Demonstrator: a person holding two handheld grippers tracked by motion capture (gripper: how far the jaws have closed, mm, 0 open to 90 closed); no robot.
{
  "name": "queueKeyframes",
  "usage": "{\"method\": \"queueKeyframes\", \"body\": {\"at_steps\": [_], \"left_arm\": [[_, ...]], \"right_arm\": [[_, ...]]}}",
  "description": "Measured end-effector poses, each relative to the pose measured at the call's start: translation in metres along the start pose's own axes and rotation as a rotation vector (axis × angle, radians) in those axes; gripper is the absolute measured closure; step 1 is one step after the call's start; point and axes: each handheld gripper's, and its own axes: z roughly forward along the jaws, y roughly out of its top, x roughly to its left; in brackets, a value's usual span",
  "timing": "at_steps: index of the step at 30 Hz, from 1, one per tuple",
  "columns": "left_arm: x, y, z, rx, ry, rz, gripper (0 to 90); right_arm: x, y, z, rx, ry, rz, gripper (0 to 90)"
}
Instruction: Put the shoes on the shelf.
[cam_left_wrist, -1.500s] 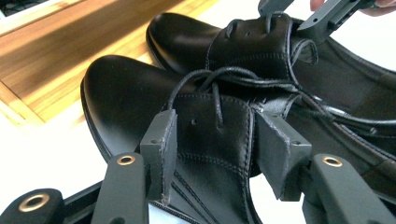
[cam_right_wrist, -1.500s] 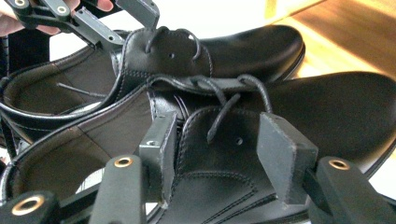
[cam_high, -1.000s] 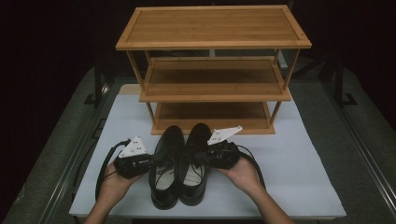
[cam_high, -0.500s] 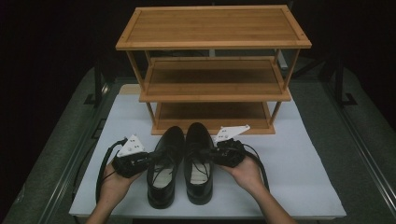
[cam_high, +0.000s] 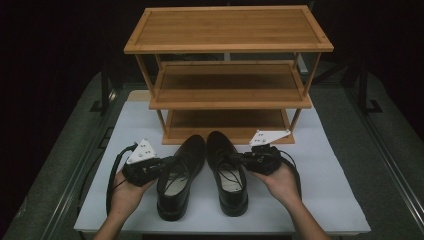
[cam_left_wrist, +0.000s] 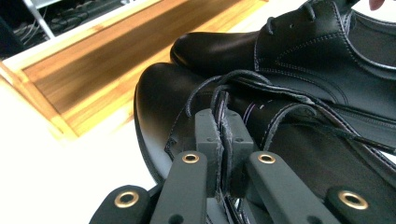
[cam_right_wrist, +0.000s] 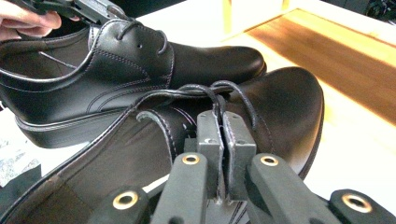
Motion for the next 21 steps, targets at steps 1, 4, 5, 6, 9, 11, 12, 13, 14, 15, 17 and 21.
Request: {"method": "queueKeyframes", "body": {"at_steps": [1,4,5,6,9,11,12,13,14,15,17,21], "left_arm": [[0.0,0.002,0.002,-0.003,0.001,-0.001,87.8],[0.001,0.009,0.007,-0.007,0.001,0.003,87.8],[0.001,0.012,0.009,-0.012,-0.001,0.0,87.8],[0.002,0.014,0.011,-0.012,-0.001,0.001,87.8],[0.004,0.021,0.018,-0.025,0.0,-0.009,87.8],[0.005,0.026,0.023,-0.026,0.004,-0.008,87.8],[0.006,0.029,0.026,-0.025,0.007,-0.007,87.8],[0.007,0.031,0.028,-0.026,0.014,-0.004,87.8],[0.008,0.034,0.031,-0.029,0.019,-0.005,87.8],[0.009,0.037,0.034,-0.029,0.024,-0.004,87.8],[0.012,0.042,0.041,-0.026,0.041,-0.002,87.8],[0.019,0.05,0.056,-0.03,0.07,-0.006,87.7]], "right_arm": [[-0.002,0.0,-0.003,-0.005,-0.003,0.001,86.9],[-0.009,0.001,-0.011,-0.018,-0.012,0.009,86.9],[-0.014,0.002,-0.015,-0.023,-0.02,0.007,86.9],[-0.014,0.002,-0.015,-0.023,-0.02,0.007,86.9],[-0.022,0.003,-0.02,-0.034,-0.031,0.011,86.9],[-0.031,0.004,-0.024,-0.044,-0.046,0.015,86.8],[-0.031,0.004,-0.024,-0.044,-0.046,0.015,86.8],[-0.038,0.005,-0.025,-0.04,-0.059,0.014,86.9],[-0.038,0.005,-0.025,-0.04,-0.059,0.014,86.9],[-0.041,0.006,-0.025,-0.038,-0.067,0.016,86.9],[-0.052,0.007,-0.024,-0.034,-0.088,0.024,86.8],[-0.067,0.006,-0.019,-0.028,-0.124,0.034,86.9]]}}
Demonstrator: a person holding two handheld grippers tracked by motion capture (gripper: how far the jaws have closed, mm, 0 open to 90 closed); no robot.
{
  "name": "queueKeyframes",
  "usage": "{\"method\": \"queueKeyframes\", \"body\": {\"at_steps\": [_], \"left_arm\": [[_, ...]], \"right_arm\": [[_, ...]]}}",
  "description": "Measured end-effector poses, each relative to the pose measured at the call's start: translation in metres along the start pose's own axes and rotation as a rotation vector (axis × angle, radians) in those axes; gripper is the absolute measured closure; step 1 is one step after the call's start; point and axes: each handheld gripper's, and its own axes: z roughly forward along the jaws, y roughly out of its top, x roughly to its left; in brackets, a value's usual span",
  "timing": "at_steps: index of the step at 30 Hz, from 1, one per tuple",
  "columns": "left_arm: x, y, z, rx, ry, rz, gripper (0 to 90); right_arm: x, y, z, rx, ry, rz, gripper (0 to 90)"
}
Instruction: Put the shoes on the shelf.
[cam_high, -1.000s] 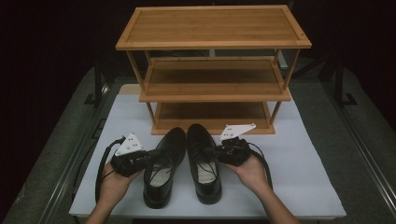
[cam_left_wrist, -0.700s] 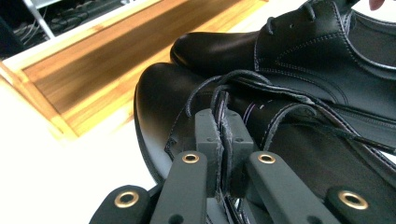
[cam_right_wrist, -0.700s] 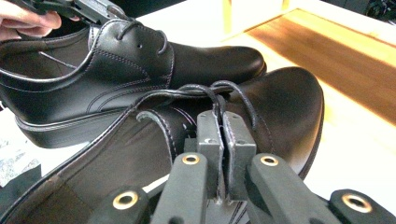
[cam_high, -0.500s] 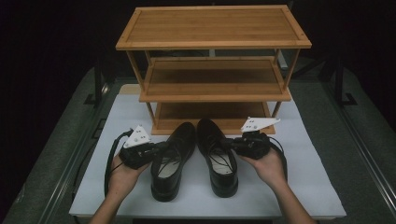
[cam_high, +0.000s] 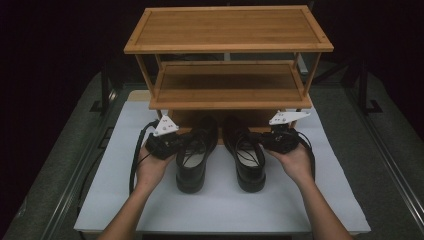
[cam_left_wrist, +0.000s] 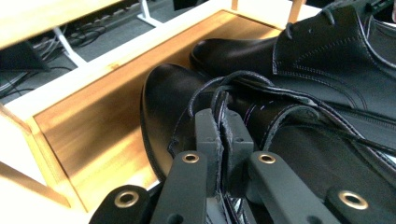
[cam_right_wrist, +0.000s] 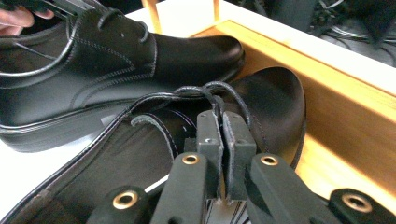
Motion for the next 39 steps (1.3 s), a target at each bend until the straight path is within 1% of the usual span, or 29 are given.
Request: {"method": "queueKeyframes", "body": {"at_steps": [1,2,3,4,6,7,8,9,10,11,12,13,14,15,16,18,19,21,22,24,28,30,33,35,39], "left_arm": [[0.002,0.002,0.004,-0.001,0.003,-0.004,87.7],[0.006,0.005,0.012,-0.004,0.01,-0.01,87.7],[0.006,0.005,0.012,-0.004,0.01,-0.01,87.7],[0.008,0.006,0.016,-0.013,0.015,-0.022,87.7],[0.011,0.009,0.025,-0.011,0.023,-0.032,87.7],[0.012,0.01,0.03,-0.011,0.029,-0.032,87.7],[0.013,0.011,0.034,-0.013,0.033,-0.028,87.7],[0.014,0.012,0.038,-0.012,0.04,-0.027,87.7],[0.014,0.013,0.042,-0.014,0.048,-0.028,87.7],[0.016,0.015,0.05,-0.01,0.06,-0.032,87.7],[0.016,0.015,0.05,-0.01,0.06,-0.032,87.7],[0.016,0.016,0.054,-0.009,0.069,-0.031,87.7],[0.016,0.018,0.061,-0.015,0.084,-0.037,87.7],[0.016,0.019,0.065,-0.015,0.093,-0.024,87.7],[0.016,0.019,0.065,-0.015,0.093,-0.024,87.7],[0.015,0.021,0.071,-0.008,0.112,-0.02,87.7],[0.015,0.021,0.074,-0.013,0.119,-0.013,87.7],[0.014,0.021,0.079,-0.016,0.123,-0.014,87.7],[0.013,0.02,0.082,-0.02,0.128,-0.007,87.7],[0.013,0.019,0.087,-0.012,0.132,-0.016,87.6],[0.013,0.018,0.091,-0.019,0.13,-0.026,87.6],[0.012,0.018,0.092,-0.018,0.123,-0.025,87.6],[0.011,0.016,0.092,-0.017,0.118,-0.007,87.4],[0.011,0.014,0.091,-0.02,0.102,-0.013,87.2],[0.009,0.013,0.091,-0.022,0.093,0.001,86.6]], "right_arm": [[0.0,0.0,0.0,0.0,0.0,0.0,86.9],[-0.007,0.0,0.003,0.0,-0.015,0.002,86.9],[-0.007,0.0,0.003,0.0,-0.015,0.002,86.9],[-0.01,0.001,0.005,-0.004,-0.021,0.006,86.8],[-0.017,0.002,0.009,-0.008,-0.033,0.013,86.8],[-0.02,0.002,0.01,-0.008,-0.036,0.016,86.8],[-0.025,0.005,0.014,-0.007,-0.051,0.015,86.9],[-0.025,0.005,0.014,-0.007,-0.051,0.015,86.9],[-0.029,0.007,0.016,-0.013,-0.061,0.021,86.9],[-0.031,0.008,0.018,-0.018,-0.071,0.022,86.8],[-0.031,0.008,0.018,-0.018,-0.071,0.022,86.8],[-0.033,0.009,0.019,-0.021,-0.076,0.027,86.9],[-0.035,0.011,0.022,-0.024,-0.093,0.029,86.8],[-0.035,0.012,0.024,-0.025,-0.102,0.03,86.8],[-0.035,0.012,0.024,-0.025,-0.102,0.03,86.8],[-0.037,0.013,0.028,-0.027,-0.108,0.032,86.8],[-0.037,0.013,0.03,-0.025,-0.118,0.03,86.8],[-0.039,0.013,0.035,-0.028,-0.125,0.03,86.8],[-0.039,0.013,0.035,-0.028,-0.125,0.03,86.8],[-0.041,0.012,0.039,-0.036,-0.128,0.035,86.8],[-0.042,0.011,0.043,-0.034,-0.125,0.04,86.8],[-0.042,0.01,0.045,-0.029,-0.137,0.038,86.7],[-0.041,0.009,0.048,-0.026,-0.137,0.04,86.7],[-0.041,0.009,0.048,-0.027,-0.136,0.044,86.6],[-0.039,0.008,0.049,-0.023,-0.121,0.038,86.1]]}}
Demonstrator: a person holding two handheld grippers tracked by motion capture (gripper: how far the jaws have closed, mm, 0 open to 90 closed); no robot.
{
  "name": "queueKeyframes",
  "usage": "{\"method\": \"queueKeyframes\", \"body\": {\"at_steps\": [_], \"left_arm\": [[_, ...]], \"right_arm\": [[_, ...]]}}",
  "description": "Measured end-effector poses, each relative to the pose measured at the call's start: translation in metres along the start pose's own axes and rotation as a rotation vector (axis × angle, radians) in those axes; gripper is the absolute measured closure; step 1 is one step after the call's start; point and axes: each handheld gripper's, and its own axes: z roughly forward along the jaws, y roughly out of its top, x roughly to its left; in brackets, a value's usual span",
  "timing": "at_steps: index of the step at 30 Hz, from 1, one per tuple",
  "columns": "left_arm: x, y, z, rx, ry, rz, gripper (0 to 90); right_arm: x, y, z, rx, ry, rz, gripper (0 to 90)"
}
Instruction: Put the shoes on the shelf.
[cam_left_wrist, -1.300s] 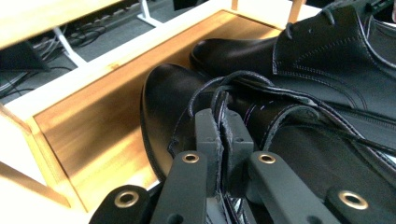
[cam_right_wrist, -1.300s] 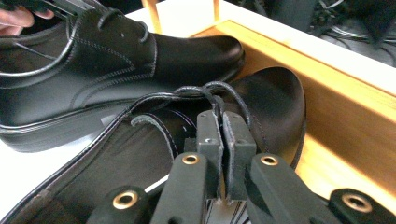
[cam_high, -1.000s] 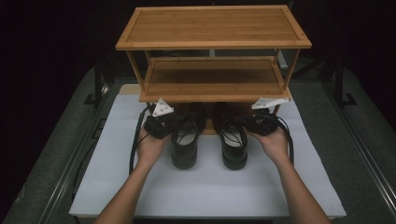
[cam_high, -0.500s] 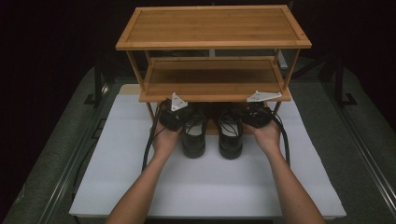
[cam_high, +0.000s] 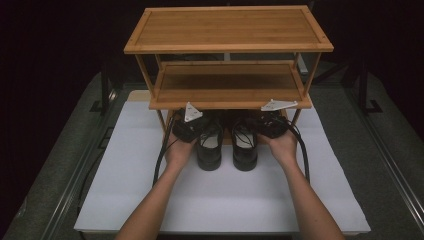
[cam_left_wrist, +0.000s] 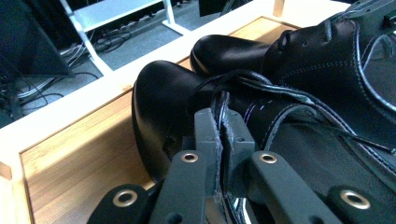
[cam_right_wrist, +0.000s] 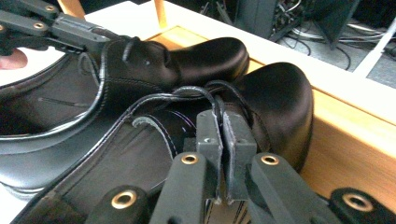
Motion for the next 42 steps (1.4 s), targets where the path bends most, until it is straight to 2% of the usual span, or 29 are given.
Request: {"method": "queueKeyframes", "body": {"at_steps": [3,7,9,13,15,19,22,28,33,34,35,36,37,38,39,40,41,42], "left_arm": [[-0.001,0.0,-0.001,0.0,-0.012,0.01,84.2],[0.002,0.0,-0.004,0.008,-0.041,0.0,76.1],[0.006,-0.001,-0.008,0.015,-0.049,-0.011,68.3],[0.011,-0.002,-0.021,0.001,-0.134,-0.058,51.2],[0.011,-0.004,-0.03,-0.003,-0.143,-0.056,44.8],[0.011,-0.011,-0.046,-0.004,-0.159,-0.044,32.2],[0.008,-0.02,-0.058,-0.015,-0.188,-0.038,27.7],[0.004,-0.047,-0.073,-0.01,-0.199,-0.023,23.7],[-0.003,-0.07,-0.066,0.04,-0.231,-0.013,19.2],[-0.006,-0.073,-0.063,0.056,-0.235,-0.003,17.8],[-0.01,-0.076,-0.055,0.095,-0.247,0.018,16.1],[-0.01,-0.076,-0.055,0.095,-0.247,0.018,14.6],[-0.012,-0.077,-0.051,0.105,-0.247,0.025,14.4],[-0.014,-0.078,-0.048,0.113,-0.258,0.028,14.4],[-0.019,-0.079,-0.041,0.135,-0.267,0.034,11.5],[-0.019,-0.079,-0.041,0.135,-0.267,0.034,10.6],[-0.022,-0.08,-0.036,0.159,-0.274,0.058,10.6],[-0.022,-0.08,-0.036,0.159,-0.274,0.058,10.6]], "right_arm": [[0.003,0.0,0.0,0.0,0.008,-0.001,84.6],[0.004,0.001,-0.002,0.003,0.014,0.004,74.9],[0.005,0.002,-0.007,-0.001,0.019,0.017,66.1],[0.008,0.003,-0.02,-0.015,0.023,0.017,51.4],[0.011,0.0,-0.028,-0.028,0.015,0.022,45.6],[0.018,-0.014,-0.048,-0.041,0.008,0.024,38.3],[0.021,-0.021,-0.057,-0.042,0.01,0.028,36.1],[0.028,-0.05,-0.072,-0.022,0.01,0.037,30.9],[0.034,-0.074,-0.068,0.032,0.03,0.048,25.1],[0.036,-0.08,-0.062,0.066,0.037,0.038,22.3],[0.037,-0.083,-0.058,0.083,0.042,0.039,20.6],[0.037,-0.083,-0.058,0.083,0.042,0.039,20.6],[0.038,-0.088,-0.049,0.118,0.061,0.036,18.9],[0.038,-0.088,-0.049,0.118,0.061,0.036,18.9],[0.038,-0.092,-0.039,0.143,0.058,0.03,18.0],[0.038,-0.092,-0.039,0.143,0.058,0.03,18.0],[0.039,-0.094,-0.032,0.162,0.06,0.019,18.0],[0.039,-0.094,-0.032,0.162,0.06,0.019,18.0]]}}
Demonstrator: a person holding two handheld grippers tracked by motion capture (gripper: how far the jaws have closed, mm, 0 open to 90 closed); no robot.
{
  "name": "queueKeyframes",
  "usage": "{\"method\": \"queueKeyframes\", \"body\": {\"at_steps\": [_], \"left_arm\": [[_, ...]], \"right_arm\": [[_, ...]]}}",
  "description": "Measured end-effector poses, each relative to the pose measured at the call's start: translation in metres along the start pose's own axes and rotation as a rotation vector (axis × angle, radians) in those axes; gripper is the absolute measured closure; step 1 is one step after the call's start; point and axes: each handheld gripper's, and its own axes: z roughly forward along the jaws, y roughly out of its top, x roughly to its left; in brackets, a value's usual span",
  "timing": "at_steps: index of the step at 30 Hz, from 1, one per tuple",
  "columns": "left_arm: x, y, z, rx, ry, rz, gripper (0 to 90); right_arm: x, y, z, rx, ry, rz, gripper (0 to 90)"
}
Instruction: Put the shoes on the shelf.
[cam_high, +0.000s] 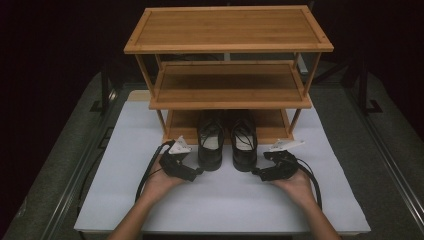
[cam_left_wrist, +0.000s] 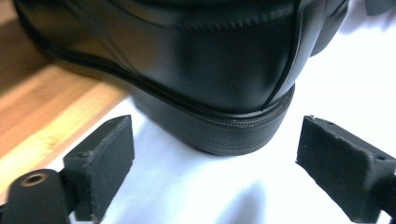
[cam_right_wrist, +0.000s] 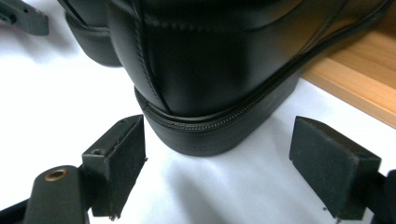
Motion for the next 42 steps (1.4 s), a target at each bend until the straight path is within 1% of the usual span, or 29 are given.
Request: {"method": "queueKeyframes", "body": {"at_steps": [2,4,5,6,8,10,11,13,15,16,17,18,20,22,23,24,26,29,31,34,37,41,42], "left_arm": [[-0.002,0.001,0.006,0.009,-0.011,0.011,10.6],[-0.002,0.002,0.011,0.008,-0.009,0.017,10.7],[-0.003,0.003,0.016,0.011,-0.006,0.017,10.8],[-0.003,0.003,0.018,0.014,0.007,0.02,10.8],[-0.003,0.003,0.02,0.014,0.008,0.02,10.8],[-0.004,0.003,0.022,0.012,0.006,0.022,10.9],[-0.005,0.004,0.023,0.017,0.01,0.031,11.3],[-0.006,0.004,0.024,0.02,0.012,0.036,11.7],[-0.008,0.005,0.027,0.022,0.009,0.049,13.4],[-0.01,0.006,0.029,0.027,0.012,0.053,13.5],[-0.011,0.006,0.03,0.038,0.025,0.057,13.5],[-0.011,0.006,0.031,0.036,0.029,0.058,13.4],[-0.011,0.007,0.031,0.035,0.03,0.045,13.6],[-0.013,0.009,0.031,0.038,0.046,0.04,13.6],[-0.015,0.012,0.032,0.052,0.058,0.03,13.4],[-0.015,0.013,0.032,0.063,0.059,0.037,13.4],[-0.015,0.014,0.031,0.065,0.057,0.033,13.4],[-0.013,0.016,0.029,0.054,0.044,0.01,13.3],[-0.012,0.016,0.028,0.044,0.04,0.003,13.2],[-0.009,0.02,0.024,0.028,0.031,-0.01,12.7],[-0.008,0.024,0.022,0.032,0.029,-0.003,12.4],[-0.004,0.027,0.021,0.014,0.015,-0.023,12.4],[-0.002,0.028,0.021,0.011,0.013,-0.023,12.4]], "right_arm": [[0.0,0.0,0.01,0.012,0.01,-0.018,17.4],[0.001,0.0,0.015,0.019,0.016,-0.026,17.1],[0.002,0.0,0.016,0.02,0.016,-0.029,16.9],[0.003,0.001,0.018,0.018,0.017,-0.035,16.9],[0.005,0.003,0.022,0.017,0.014,-0.046,15.4],[0.006,0.004,0.024,0.022,0.012,-0.045,13.8],[0.007,0.005,0.026,0.023,0.01,-0.039,13.3],[0.007,0.005,0.027,0.023,0.009,-0.038,13.3],[0.009,0.006,0.029,0.021,0.002,-0.042,13.7],[0.011,0.008,0.031,0.016,-0.005,-0.035,13.1],[0.011,0.008,0.031,0.016,-0.005,-0.035,13.1],[0.012,0.009,0.031,0.015,-0.013,-0.033,13.2],[0.013,0.009,0.032,0.02,-0.02,-0.029,13.3],[0.014,0.009,0.034,0.015,-0.031,-0.028,13.4],[0.017,0.01,0.033,0.012,-0.043,-0.02,13.5],[0.018,0.011,0.033,0.015,-0.051,-0.022,13.5],[0.019,0.011,0.033,0.018,-0.056,-0.019,13.6],[0.02,0.015,0.031,0.02,-0.058,-0.016,13.7],[0.02,0.016,0.031,0.016,-0.056,-0.016,13.8],[0.019,0.02,0.028,0.003,-0.044,0.004,13.9],[0.017,0.023,0.026,0.007,-0.032,0.009,14.0],[0.014,0.027,0.024,0.004,-0.022,0.017,14.0],[0.013,0.029,0.024,0.001,-0.018,0.016,14.0]]}}
